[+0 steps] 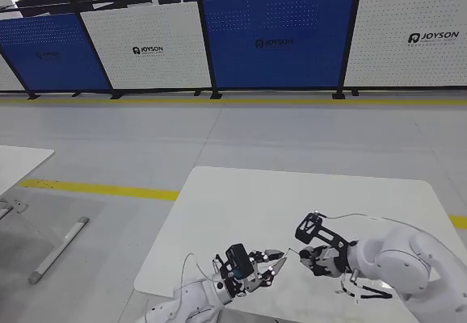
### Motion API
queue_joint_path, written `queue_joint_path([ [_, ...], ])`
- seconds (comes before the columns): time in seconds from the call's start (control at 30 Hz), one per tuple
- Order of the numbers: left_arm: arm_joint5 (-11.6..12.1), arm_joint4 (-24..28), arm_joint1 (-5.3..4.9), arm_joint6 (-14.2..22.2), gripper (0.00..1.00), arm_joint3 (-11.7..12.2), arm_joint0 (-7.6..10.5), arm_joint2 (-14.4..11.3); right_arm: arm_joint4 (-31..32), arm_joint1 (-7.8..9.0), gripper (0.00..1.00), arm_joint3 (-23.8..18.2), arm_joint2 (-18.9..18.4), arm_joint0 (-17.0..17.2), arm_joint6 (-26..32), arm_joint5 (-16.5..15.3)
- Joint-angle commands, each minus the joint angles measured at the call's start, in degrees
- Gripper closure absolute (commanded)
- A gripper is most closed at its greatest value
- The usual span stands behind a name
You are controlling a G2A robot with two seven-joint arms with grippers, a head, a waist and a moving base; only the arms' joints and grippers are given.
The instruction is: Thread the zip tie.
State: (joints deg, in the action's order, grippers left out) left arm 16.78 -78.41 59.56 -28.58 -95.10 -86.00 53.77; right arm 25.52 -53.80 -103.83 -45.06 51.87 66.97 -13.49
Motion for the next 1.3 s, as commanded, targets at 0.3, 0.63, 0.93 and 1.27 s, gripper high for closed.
queue_joint_path([
  [0.3, 0.14, -0.47, 0.15, 0.67, 1.00, -0.01, 0.40, -0.33, -0.12, -0.37, 1.00, 0.39, 0.02, -0.38, 0.52, -0.42],
  [0.63, 0.76, -0.24, 0.09, 1.93, 1.00, -0.34, 0.42, -0.01, 1.80, -0.74, 1.00, -0.09, 1.00, -1.47, 2.80, -1.99],
  [0.93, 2.70, 2.60, -0.40, 6.87, 1.00, -1.96, -0.13, 0.30, 3.39, -0.86, 1.00, -0.78, 1.15, -1.71, 3.72, -2.54],
  [1.27, 2.70, 6.89, -1.82, 8.95, 1.00, -3.50, 0.37, -0.10, 4.69, -0.99, 1.00, -1.37, 1.43, -1.74, 4.25, -3.60],
])
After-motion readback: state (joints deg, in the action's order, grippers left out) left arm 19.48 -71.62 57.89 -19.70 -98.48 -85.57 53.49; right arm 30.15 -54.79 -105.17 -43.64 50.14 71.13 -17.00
